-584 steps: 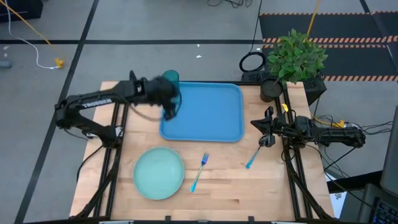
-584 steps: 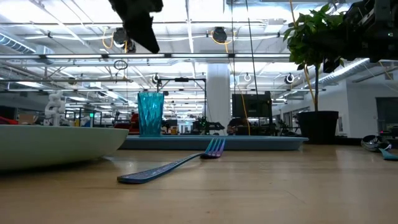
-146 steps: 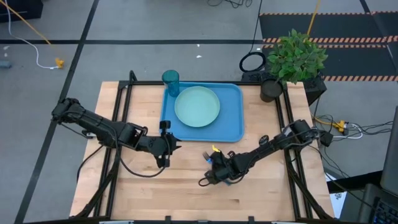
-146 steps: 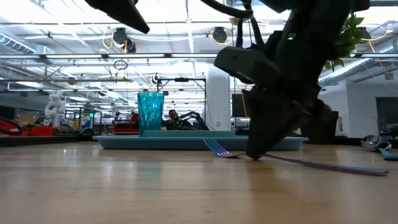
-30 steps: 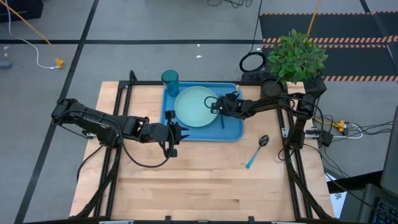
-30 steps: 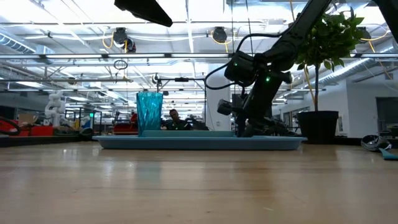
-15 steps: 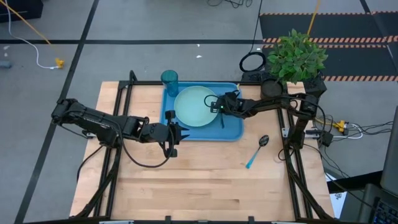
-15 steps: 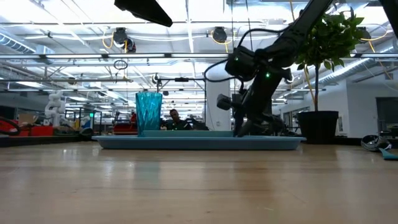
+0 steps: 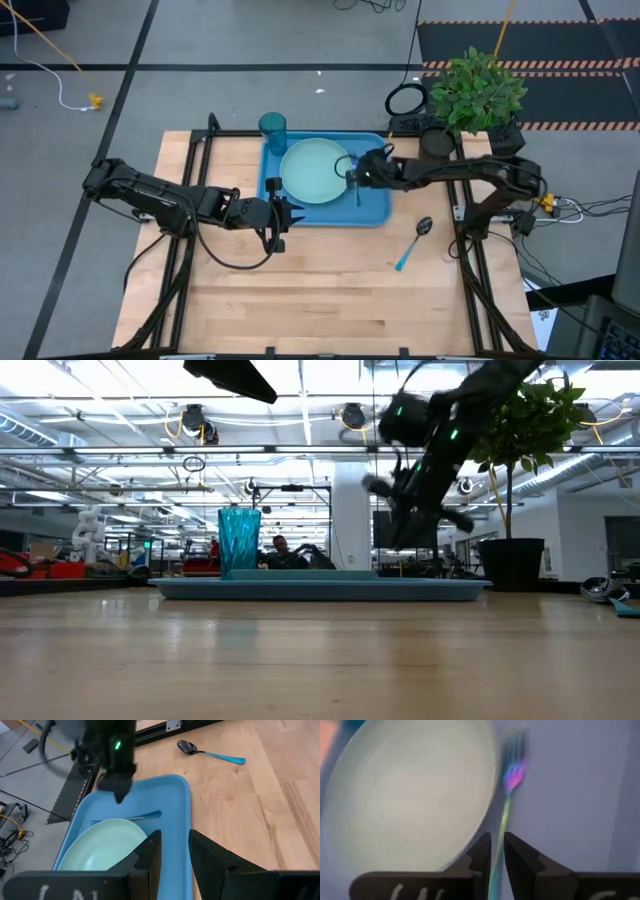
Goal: Pick and place plate/cup/fork/spoon on tray
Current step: Put the spoon on the right beside the fork on the blue tray
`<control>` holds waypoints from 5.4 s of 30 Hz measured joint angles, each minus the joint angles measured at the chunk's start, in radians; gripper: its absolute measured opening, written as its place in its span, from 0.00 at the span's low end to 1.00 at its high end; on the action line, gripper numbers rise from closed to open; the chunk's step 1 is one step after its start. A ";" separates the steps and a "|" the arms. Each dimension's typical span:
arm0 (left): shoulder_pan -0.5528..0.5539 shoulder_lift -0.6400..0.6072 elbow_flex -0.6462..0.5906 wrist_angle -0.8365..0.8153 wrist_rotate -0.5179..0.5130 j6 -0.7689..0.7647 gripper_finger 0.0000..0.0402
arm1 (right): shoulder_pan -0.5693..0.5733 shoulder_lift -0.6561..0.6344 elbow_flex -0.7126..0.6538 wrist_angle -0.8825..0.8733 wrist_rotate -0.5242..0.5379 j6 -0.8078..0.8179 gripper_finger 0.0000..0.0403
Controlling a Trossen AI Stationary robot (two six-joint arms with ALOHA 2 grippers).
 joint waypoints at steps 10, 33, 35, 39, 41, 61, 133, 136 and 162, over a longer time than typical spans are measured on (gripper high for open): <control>-0.001 0.000 0.000 0.002 0.000 -0.012 0.25 | 0.425 -0.253 0.000 -0.119 0.079 0.169 0.11; -0.050 0.000 0.000 0.001 0.027 -0.117 0.25 | 1.044 -0.151 0.001 -0.562 0.055 1.173 0.00; -0.057 0.000 0.000 0.001 0.027 -0.117 0.25 | 1.039 -0.152 0.001 -0.661 0.012 1.235 0.00; -0.069 0.000 0.000 -0.008 0.027 -0.117 0.25 | 1.026 -0.152 0.000 -0.783 -0.011 1.304 0.00; -0.072 0.000 0.000 -0.010 0.027 -0.117 0.25 | 1.016 -0.152 0.000 -0.828 -0.012 1.314 0.00; -0.072 0.000 0.000 -0.005 0.027 -0.120 0.25 | 0.845 -0.006 -0.006 -0.843 -0.008 1.258 0.30; 0.023 0.000 0.000 0.017 0.026 -0.065 0.25 | 0.538 -0.314 -0.239 -0.413 0.234 0.622 0.00; 0.023 0.000 0.000 0.017 0.026 -0.067 0.25 | 0.461 -0.314 -0.238 -0.317 0.242 0.495 0.00; 0.050 0.000 0.000 0.014 0.025 -0.062 0.25 | -0.038 -0.301 -0.237 0.209 0.043 -0.047 0.00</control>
